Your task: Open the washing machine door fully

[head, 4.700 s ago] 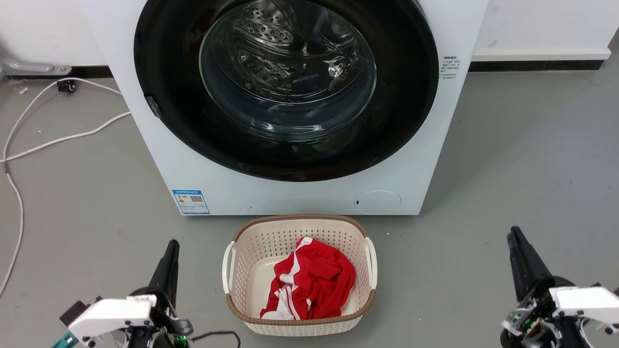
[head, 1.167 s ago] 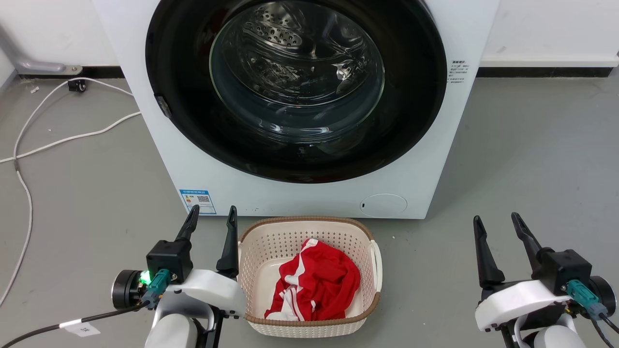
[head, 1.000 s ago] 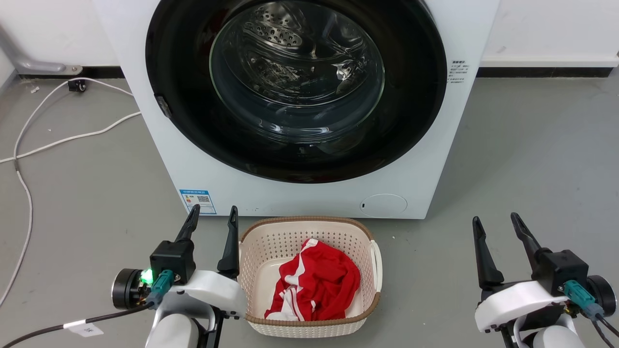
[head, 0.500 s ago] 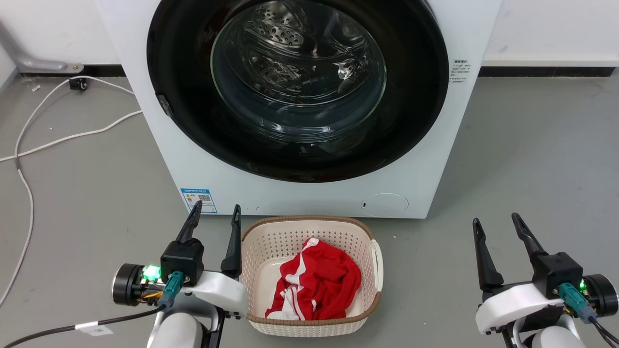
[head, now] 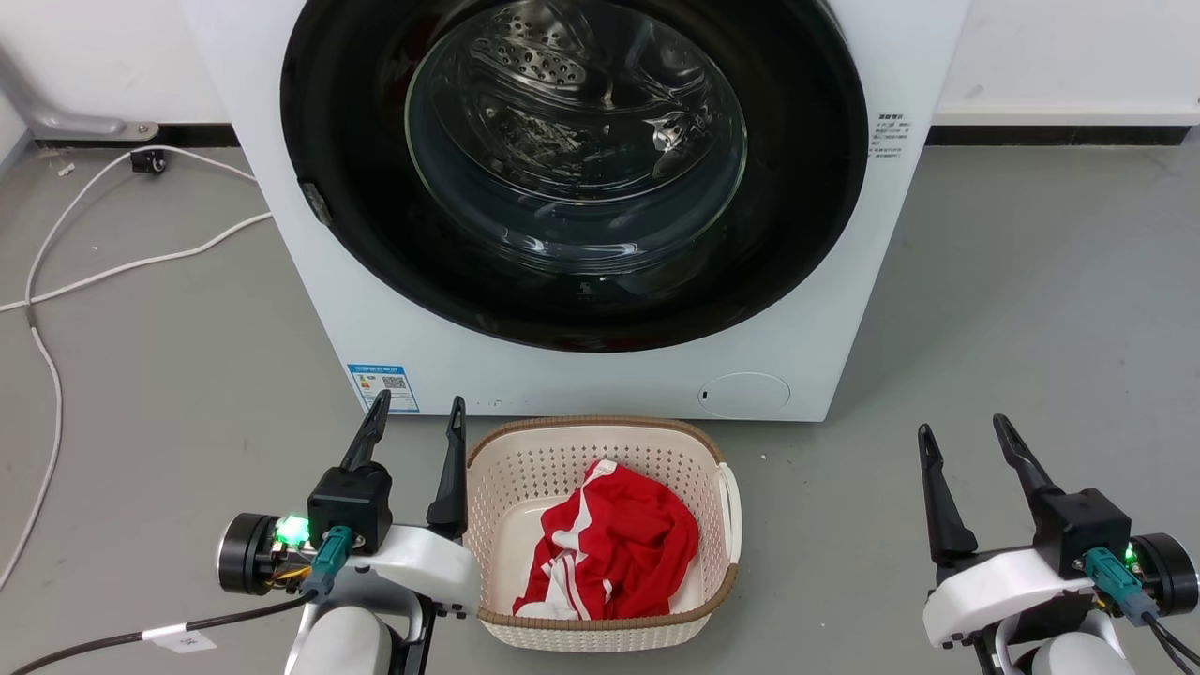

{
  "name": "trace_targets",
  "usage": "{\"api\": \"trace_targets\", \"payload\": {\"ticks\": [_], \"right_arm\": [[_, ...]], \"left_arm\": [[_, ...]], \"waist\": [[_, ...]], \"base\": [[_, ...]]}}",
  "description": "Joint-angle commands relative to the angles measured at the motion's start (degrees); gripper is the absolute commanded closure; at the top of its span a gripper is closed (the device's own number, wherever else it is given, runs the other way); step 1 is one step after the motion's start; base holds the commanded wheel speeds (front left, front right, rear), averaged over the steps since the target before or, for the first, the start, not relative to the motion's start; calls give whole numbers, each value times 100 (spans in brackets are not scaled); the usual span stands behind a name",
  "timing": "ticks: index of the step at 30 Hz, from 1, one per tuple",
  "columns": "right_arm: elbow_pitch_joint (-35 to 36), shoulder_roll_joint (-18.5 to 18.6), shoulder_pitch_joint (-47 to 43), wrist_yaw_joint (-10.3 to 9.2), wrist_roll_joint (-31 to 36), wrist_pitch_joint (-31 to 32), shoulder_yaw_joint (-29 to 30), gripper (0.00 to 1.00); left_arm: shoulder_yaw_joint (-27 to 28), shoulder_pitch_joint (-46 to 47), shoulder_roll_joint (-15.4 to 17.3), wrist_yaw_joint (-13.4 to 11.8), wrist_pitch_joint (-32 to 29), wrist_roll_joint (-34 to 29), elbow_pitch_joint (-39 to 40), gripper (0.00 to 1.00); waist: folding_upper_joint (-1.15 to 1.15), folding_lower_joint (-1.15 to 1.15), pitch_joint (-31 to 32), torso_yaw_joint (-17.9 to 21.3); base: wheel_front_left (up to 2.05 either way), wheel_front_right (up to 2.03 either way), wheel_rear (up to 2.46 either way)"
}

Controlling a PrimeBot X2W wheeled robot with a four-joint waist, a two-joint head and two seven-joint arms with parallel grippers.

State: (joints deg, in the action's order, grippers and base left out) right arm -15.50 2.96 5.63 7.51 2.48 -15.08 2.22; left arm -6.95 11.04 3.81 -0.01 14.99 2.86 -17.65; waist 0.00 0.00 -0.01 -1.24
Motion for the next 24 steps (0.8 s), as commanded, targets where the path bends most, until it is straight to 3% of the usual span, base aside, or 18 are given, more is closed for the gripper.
{"api": "trace_targets", "payload": {"ticks": [1,2,3,4,5,17,20,24], "right_arm": [[-13,-13,60,-4,2,-13,2,0],[-10,-13,57,-4,7,-13,1,0],[-24,-13,52,-4,-21,-13,-4,15],[-27,-13,51,-4,-29,-13,-4,78],[-27,-13,51,-4,-42,-13,-3,100],[-5,-12,69,-4,-448,-13,-22,100],[-89,-11,96,-4,-1236,-12,25,100],[-179,-11,243,-3,-3547,50,15,100]], "left_arm": [[20,10,-4,17,29,-2,-9,0],[24,8,-6,24,29,-7,-11,0],[31,8,-7,29,29,-14,-15,0],[38,8,-8,34,29,-20,-16,0],[48,10,-8,38,29,-21,-17,0],[74,-20,-29,67,29,-60,10,0],[76,-30,-38,79,29,-48,20,0],[84,-29,-46,83,29,-40,14,0]], "waist": [[0,0,-5,1],[0,0,-8,0],[0,0,-9,0],[0,0,-10,-1],[0,0,-12,-1],[0,0,-24,-9],[0,0,-25,-13],[0,0,-30,-14]], "base": [[0,0,0],[0,0,0],[0,0,0],[0,0,0],[0,0,0],[0,0,0],[0,0,0],[0,0,0]]}}
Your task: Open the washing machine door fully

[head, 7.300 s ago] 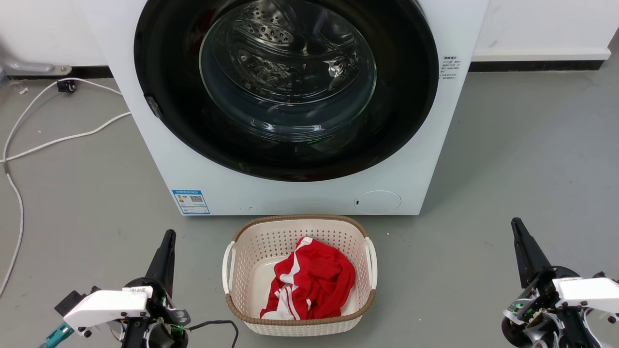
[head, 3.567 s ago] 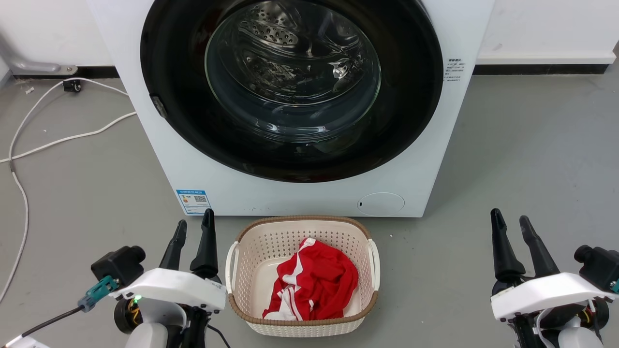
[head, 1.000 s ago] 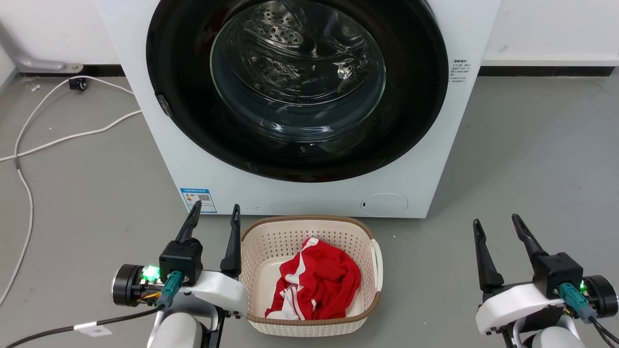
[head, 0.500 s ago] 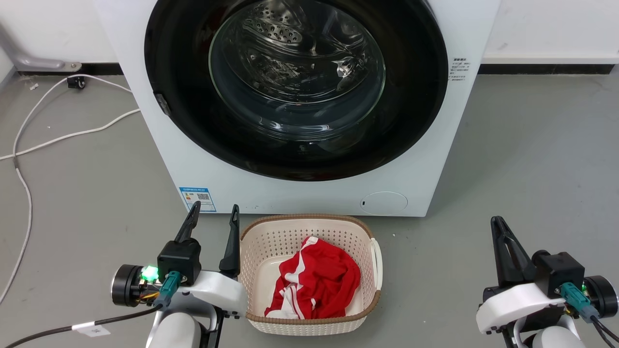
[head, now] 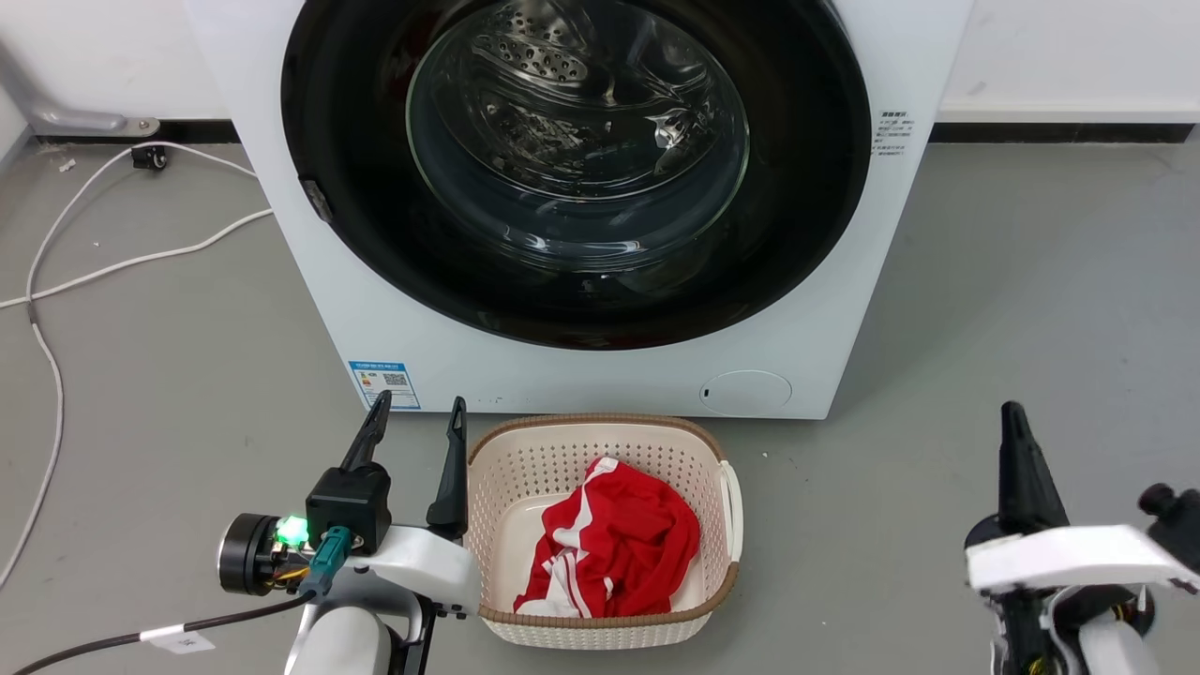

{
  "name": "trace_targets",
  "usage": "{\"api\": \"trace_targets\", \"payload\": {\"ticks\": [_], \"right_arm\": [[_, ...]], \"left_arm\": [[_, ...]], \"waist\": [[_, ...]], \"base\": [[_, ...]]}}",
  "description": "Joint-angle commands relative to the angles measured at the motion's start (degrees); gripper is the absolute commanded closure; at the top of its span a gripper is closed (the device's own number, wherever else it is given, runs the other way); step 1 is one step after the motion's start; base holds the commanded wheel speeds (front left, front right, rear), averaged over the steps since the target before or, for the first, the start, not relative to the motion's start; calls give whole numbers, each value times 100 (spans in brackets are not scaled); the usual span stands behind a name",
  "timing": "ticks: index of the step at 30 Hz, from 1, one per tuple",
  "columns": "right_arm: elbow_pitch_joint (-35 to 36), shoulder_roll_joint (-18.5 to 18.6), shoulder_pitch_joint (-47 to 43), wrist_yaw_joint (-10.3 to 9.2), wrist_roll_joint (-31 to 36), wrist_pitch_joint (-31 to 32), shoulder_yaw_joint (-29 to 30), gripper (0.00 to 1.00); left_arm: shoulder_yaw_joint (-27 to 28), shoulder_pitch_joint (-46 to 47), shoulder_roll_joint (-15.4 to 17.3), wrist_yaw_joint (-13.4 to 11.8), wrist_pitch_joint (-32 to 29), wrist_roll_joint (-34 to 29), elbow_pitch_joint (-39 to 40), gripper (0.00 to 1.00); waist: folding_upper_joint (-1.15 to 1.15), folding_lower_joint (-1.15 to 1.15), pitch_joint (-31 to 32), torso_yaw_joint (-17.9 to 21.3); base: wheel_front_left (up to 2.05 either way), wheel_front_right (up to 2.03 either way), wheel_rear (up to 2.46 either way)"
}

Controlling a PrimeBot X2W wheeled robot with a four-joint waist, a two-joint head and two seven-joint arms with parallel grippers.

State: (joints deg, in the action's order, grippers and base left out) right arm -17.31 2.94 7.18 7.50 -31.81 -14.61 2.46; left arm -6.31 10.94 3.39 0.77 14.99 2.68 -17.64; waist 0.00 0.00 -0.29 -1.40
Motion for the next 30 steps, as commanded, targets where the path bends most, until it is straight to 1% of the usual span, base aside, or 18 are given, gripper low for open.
{"api": "trace_targets", "payload": {"ticks": [1,2,3,7,9,12,17,21,25,30], "right_arm": [[22,-9,113,-2,-723,54,-3,100],[48,-6,141,-2,-1126,114,15,100],[84,-5,204,-2,-1818,181,60,100],[175,-6,497,-1,-3872,563,358,100],[150,-5,669,-1,-4509,791,562,100],[-52,75,1056,-1,-5170,1181,874,100],[-687,380,1868,-1,-5808,1672,1205,100],[-1390,708,2581,-1,-6034,2036,1248,100],[-2080,1135,3353,0,-5998,2401,1115,100],[-2840,1535,4255,-1,-5777,2834,790,100]], "left_arm": [[22,-19,-3,9,29,-26,13,0],[24,-20,-3,10,29,-31,18,0],[26,-22,-6,11,29,-35,25,0],[53,-8,-9,17,29,-29,52,0],[56,13,-13,26,28,-34,68,0],[84,83,-12,22,23,-45,103,0],[138,171,-16,37,23,-42,186,0],[170,261,-20,60,23,-40,249,0],[189,352,-7,96,23,-65,317,0],[223,475,12,118,23,-104,452,0]], "waist": [[0,0,-5,4],[0,0,-7,8],[0,0,-12,12],[0,0,-64,50],[0,0,-101,72],[0,0,-196,106],[0,0,-407,144],[0,0,-575,158],[0,0,-781,161],[0,0,-1081,155]], "base": [[0,0,0],[0,0,0],[0,0,0],[0,0,0],[0,0,0],[0,0,0],[0,0,0],[0,0,0],[0,0,0],[0,0,0]]}}
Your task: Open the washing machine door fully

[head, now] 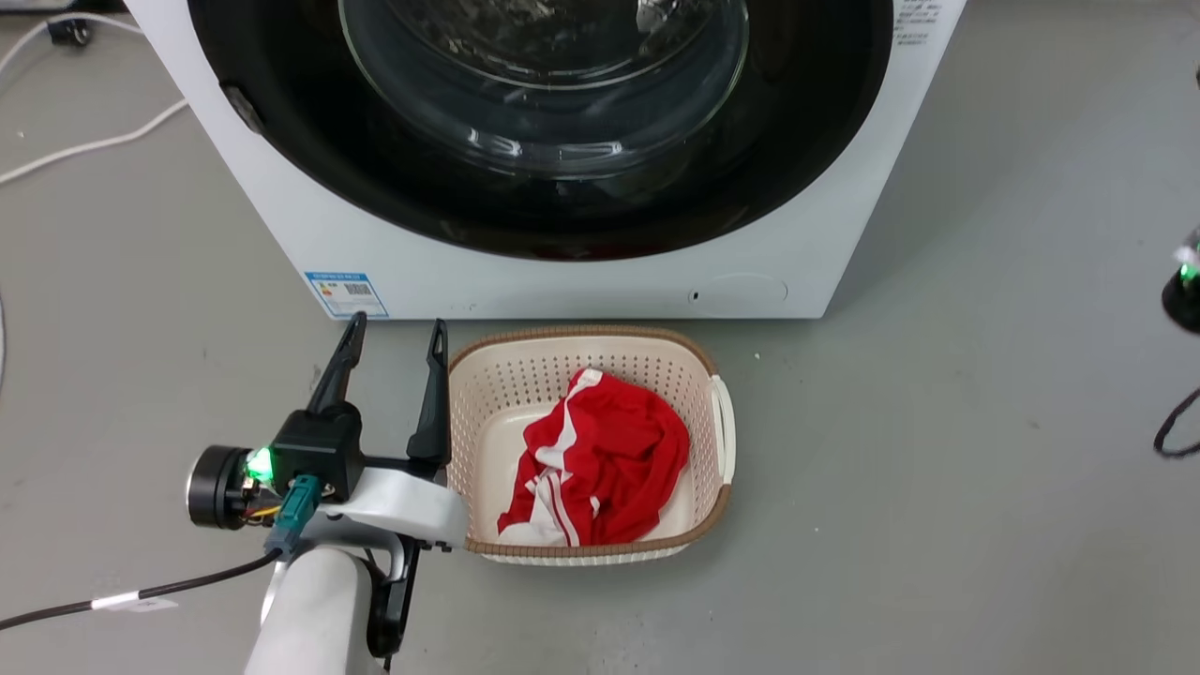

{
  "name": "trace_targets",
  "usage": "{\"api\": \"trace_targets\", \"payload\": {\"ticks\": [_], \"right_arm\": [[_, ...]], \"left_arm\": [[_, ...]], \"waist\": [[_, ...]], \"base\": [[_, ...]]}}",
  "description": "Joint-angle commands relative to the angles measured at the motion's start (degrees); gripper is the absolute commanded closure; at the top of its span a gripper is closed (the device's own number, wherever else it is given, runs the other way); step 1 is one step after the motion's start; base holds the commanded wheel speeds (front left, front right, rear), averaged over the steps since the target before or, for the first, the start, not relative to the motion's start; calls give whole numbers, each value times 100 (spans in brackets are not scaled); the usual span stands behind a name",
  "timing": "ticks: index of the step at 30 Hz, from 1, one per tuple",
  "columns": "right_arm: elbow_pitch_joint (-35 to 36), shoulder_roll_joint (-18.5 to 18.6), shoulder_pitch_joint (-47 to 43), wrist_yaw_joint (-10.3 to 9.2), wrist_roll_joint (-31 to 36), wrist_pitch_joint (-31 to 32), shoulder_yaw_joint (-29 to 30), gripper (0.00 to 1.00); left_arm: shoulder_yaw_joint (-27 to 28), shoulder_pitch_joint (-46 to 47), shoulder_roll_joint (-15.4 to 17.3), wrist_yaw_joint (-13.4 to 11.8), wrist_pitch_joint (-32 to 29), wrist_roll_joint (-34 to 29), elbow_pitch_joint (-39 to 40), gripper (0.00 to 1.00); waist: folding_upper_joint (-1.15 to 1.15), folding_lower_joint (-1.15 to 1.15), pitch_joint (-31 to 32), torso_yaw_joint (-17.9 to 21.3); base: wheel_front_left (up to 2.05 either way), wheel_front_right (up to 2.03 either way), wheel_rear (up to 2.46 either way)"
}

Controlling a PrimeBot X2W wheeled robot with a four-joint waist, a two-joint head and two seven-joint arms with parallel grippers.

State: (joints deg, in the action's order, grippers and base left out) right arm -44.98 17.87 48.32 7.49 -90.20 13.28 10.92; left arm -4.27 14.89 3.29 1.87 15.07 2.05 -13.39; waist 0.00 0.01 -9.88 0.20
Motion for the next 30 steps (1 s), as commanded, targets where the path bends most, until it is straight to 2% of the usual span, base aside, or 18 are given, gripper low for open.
{"api": "trace_targets", "payload": {"ticks": [1,6,12,30], "right_arm": [[-194,113,311,0,119,139,-136,100],[-750,319,1112,0,419,551,-506,100],[-1187,366,1934,0,702,888,-821,100],[-1450,161,3412,0,1365,1514,-1513,100]], "left_arm": [[19,116,23,16,16,-36,61,0],[39,262,18,47,16,-12,245,0],[77,445,3,32,16,7,525,0],[36,696,-33,18,15,97,940,0]], "waist": [[0,-1,-187,-12],[0,-1,-537,-64],[0,-1,-979,-172],[0,-1,-1692,-392]], "base": [[0,0,0],[0,0,0],[0,0,0],[0,0,0]]}}
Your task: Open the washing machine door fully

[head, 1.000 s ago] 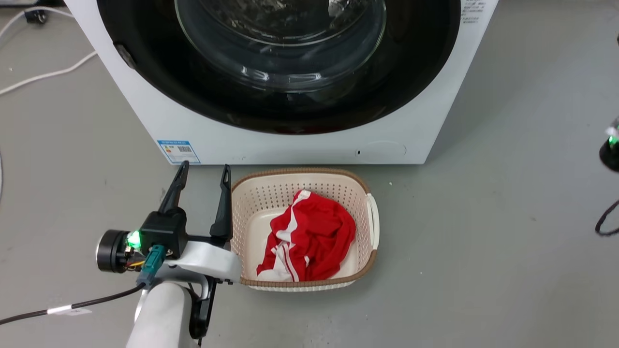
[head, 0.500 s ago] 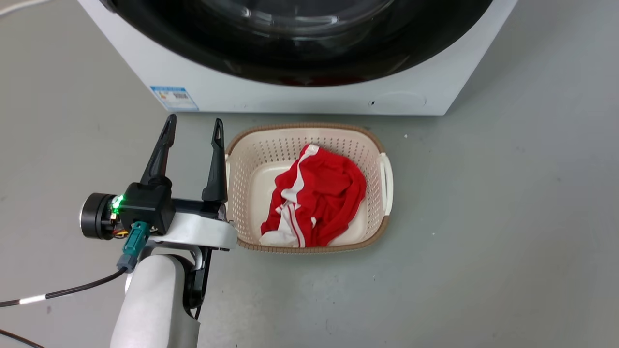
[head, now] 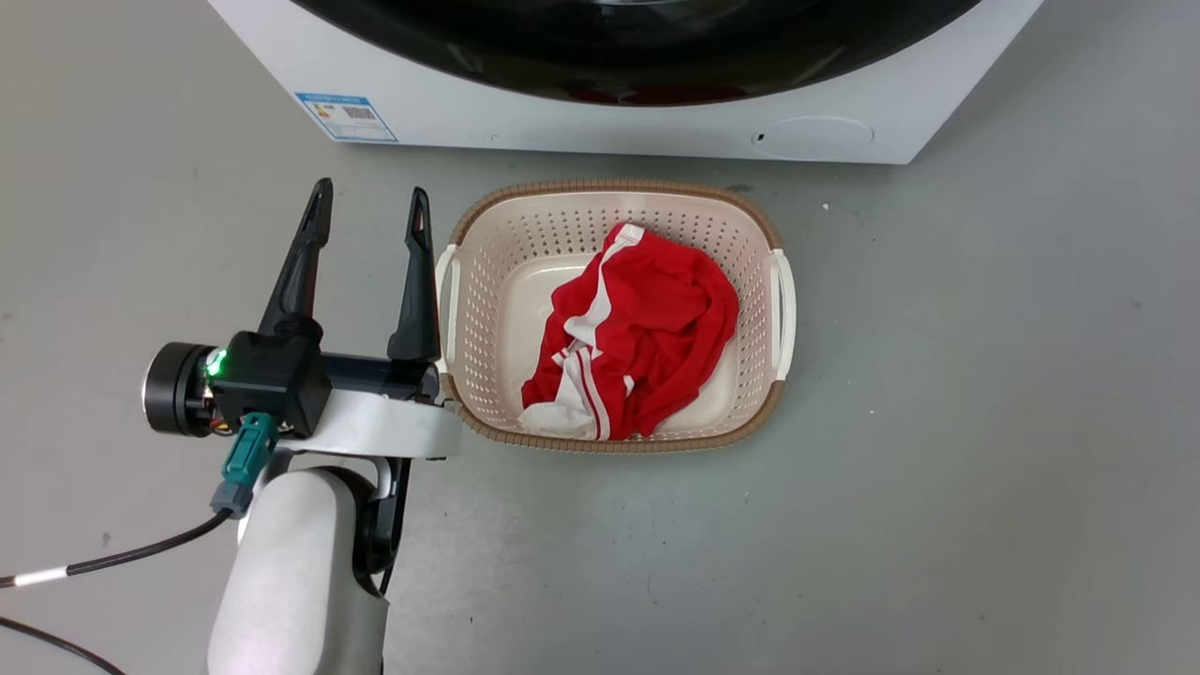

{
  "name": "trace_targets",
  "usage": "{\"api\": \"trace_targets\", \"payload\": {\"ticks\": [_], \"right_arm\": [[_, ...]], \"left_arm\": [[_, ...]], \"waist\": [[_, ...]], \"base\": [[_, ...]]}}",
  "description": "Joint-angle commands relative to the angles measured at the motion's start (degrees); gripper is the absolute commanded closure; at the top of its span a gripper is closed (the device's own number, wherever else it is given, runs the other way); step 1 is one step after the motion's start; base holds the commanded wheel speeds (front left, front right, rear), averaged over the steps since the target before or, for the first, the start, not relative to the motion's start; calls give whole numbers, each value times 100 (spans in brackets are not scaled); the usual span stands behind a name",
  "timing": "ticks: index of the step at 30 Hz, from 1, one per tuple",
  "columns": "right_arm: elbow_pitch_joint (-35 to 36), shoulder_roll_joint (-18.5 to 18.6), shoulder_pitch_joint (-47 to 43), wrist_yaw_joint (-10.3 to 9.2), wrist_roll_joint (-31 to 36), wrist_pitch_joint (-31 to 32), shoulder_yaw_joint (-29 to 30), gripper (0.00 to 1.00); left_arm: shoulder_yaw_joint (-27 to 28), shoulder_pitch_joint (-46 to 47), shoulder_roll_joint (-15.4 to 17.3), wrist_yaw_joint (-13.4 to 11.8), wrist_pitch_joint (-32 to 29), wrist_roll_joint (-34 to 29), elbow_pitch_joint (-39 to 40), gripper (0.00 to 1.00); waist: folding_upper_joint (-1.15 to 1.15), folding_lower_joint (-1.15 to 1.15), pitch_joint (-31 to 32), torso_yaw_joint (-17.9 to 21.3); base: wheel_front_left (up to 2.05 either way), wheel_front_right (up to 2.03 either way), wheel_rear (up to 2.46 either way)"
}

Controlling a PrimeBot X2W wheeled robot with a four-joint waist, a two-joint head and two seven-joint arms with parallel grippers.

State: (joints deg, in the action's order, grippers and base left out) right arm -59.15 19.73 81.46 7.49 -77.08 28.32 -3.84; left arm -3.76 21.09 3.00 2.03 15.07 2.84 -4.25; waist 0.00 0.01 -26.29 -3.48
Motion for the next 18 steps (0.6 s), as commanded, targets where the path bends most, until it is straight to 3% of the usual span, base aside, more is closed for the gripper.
{"api": "trace_targets", "payload": {"ticks": [1,18], "right_arm": [[-51,-34,154,0,92,45,-73,100],[-250,-187,736,0,318,506,-297,100]], "left_arm": [[-19,84,-6,2,15,21,32,0],[-73,168,-15,-39,15,47,89,0]], "waist": [[0,-1,-79,-36],[0,-1,-360,-149]], "base": [[0,0,0],[0,0,0]]}}
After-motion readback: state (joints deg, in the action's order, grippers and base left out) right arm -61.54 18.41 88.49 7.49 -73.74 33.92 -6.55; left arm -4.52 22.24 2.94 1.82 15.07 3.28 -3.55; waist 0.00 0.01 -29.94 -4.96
